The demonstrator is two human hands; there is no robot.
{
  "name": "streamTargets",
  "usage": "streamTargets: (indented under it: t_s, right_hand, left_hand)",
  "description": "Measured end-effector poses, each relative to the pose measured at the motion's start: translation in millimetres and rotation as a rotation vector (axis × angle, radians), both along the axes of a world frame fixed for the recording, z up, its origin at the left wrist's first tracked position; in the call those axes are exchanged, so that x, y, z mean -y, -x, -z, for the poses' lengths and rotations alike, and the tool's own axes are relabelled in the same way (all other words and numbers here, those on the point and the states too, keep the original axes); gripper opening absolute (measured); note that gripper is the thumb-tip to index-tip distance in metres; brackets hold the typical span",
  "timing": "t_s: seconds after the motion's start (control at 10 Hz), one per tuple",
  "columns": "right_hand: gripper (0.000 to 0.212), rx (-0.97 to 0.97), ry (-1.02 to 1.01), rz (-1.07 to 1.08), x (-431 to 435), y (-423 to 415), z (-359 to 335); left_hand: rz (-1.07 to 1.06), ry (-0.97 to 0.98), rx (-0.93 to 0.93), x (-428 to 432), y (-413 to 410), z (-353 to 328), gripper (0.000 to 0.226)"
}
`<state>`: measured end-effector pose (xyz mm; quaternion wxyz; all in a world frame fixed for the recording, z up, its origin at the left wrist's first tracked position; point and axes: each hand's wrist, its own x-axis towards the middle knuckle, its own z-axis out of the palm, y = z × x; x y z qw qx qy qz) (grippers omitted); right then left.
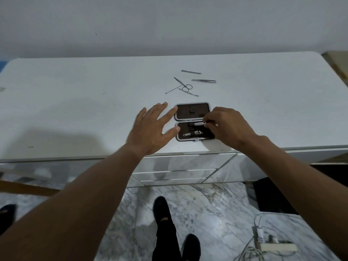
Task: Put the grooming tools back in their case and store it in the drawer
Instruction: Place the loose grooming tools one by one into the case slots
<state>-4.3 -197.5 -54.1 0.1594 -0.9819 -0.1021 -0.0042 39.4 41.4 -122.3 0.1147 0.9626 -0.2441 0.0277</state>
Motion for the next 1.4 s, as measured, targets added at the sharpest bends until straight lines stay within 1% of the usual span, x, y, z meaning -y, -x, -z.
streamTargets:
  t_s: [0.2,0.3,0.9,1.4]
  right_hand:
    - [0.014,0.009,-0.113,0.012,4,-1,11]
    - [0.016,0.010,-0.133,0.032,5,-3,13]
    - [0.013,0.008,-0.115,-0.058,-10,-14,15]
    - [0.014,0.003,-0.120,-0.070,-4,-15,17]
  left_hand:
    - [-0.003,0.004,0.004,0,0,1,0.064]
    - [0.002,0.009,0.001,1,0,1,0.064]
    - [0.000,0.014,-0.008,0,1,-1,0.064]
    - [0.003,0.013,-0.021,0,1,-3,0.065]
